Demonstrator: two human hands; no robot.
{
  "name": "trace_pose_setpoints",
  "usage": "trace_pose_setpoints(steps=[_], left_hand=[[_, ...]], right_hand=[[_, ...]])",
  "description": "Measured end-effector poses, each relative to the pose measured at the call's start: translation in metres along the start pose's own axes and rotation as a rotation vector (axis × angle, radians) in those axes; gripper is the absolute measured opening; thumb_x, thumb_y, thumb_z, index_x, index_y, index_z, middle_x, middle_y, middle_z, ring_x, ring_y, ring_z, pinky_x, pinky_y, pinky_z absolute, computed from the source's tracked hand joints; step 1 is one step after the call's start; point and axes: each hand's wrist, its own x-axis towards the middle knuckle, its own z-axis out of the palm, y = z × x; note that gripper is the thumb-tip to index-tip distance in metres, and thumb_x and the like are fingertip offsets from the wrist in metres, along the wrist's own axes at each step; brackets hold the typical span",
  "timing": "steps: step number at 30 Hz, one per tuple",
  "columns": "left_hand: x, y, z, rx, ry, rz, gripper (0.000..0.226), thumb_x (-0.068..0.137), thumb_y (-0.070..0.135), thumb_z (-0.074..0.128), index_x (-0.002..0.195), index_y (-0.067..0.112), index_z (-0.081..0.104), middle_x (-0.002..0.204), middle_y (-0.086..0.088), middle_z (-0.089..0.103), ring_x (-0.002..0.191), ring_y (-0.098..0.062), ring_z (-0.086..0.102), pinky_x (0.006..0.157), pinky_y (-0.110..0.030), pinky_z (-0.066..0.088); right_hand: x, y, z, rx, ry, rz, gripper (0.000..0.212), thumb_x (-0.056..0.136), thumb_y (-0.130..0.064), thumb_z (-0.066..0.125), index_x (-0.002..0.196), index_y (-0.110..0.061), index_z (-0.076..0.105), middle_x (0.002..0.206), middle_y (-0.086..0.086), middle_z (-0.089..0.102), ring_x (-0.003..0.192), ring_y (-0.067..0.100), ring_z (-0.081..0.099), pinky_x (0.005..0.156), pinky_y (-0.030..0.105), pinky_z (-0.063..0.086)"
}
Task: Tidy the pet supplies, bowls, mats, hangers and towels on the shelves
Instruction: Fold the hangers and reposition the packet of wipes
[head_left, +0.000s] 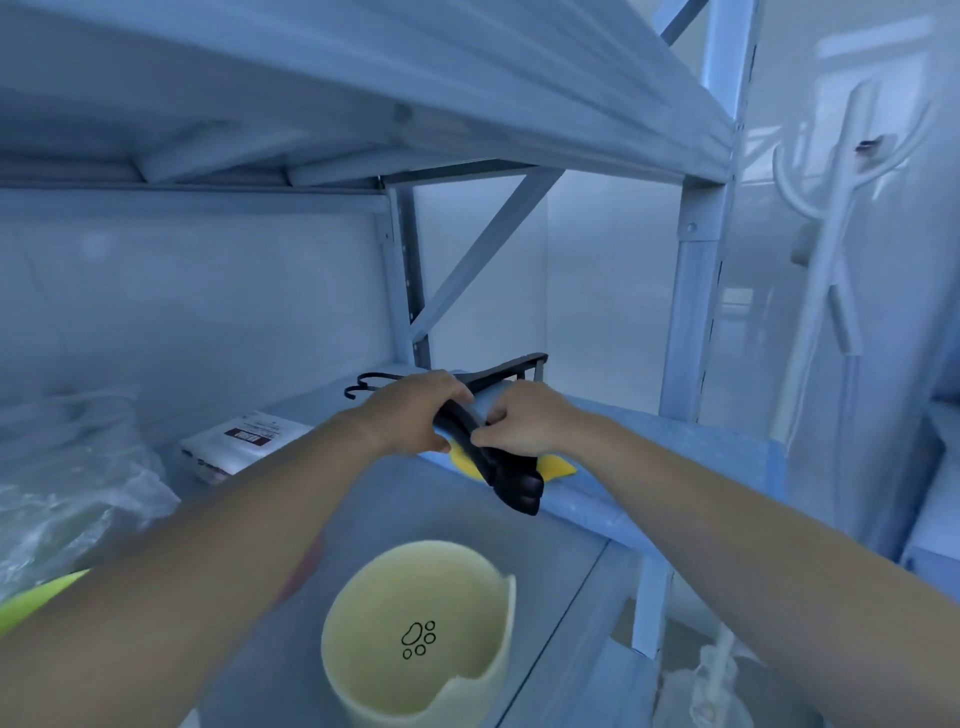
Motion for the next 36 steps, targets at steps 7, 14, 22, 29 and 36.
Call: trace_pose_setpoints(steps=[7,14,22,29,36], left_hand=[[0.011,0.003,0.009,-0.021,-0.034,0.076,0.045,0.079,0.013,0.068,0.121,0.024,0.055,0.123,0.002,0.051,0.114,-0.017,0.049,0.097,-0.036,0.041],[0.011,-0.003,0.007,0.096,-0.006,0.091,0.04,0.078,0.026,0.069,0.115,0.035,0.056,0.113,0.006,0.049,0.105,-0.014,0.05,0.084,-0.041,0.048],[0.015,0.0,0.009,0.183,0.042,0.137,0.037,0.073,0.03,0.073,0.107,0.03,0.058,0.108,0.01,0.055,0.102,-0.011,0.051,0.077,-0.032,0.045],[0.012,-0.003,0.014,0.095,0.043,0.139,0.039,0.075,0.023,0.072,0.112,0.026,0.059,0.114,0.008,0.058,0.106,-0.012,0.051,0.087,-0.032,0.044],[0.008,-0.008,0.016,0.029,0.076,0.163,0.043,0.076,0.027,0.072,0.116,0.032,0.056,0.112,0.012,0.056,0.106,-0.009,0.049,0.083,-0.031,0.044]], right_hand=[[-0.009,-0.002,-0.001,-0.022,0.038,0.089,0.039,0.07,-0.032,0.067,0.049,-0.014,0.039,0.048,0.001,0.036,0.049,0.017,0.037,0.046,0.027,0.029],[-0.015,-0.011,-0.004,-0.05,0.057,0.096,0.044,0.067,-0.047,0.074,0.075,-0.005,0.068,0.058,0.002,0.052,0.061,0.017,0.05,0.051,0.026,0.037],[-0.02,-0.017,0.0,-0.13,0.021,0.115,0.04,0.068,-0.041,0.075,0.056,-0.012,0.049,0.052,0.0,0.044,0.058,0.018,0.047,0.051,0.027,0.036],[-0.024,-0.021,0.008,-0.141,-0.016,0.144,0.034,0.064,-0.037,0.079,0.075,-0.01,0.062,0.064,0.002,0.055,0.064,0.019,0.054,0.049,0.024,0.039],[-0.029,-0.016,-0.003,-0.125,-0.002,0.136,0.03,0.063,-0.03,0.077,0.078,-0.005,0.071,0.062,0.004,0.056,0.062,0.018,0.051,0.053,0.024,0.038]])
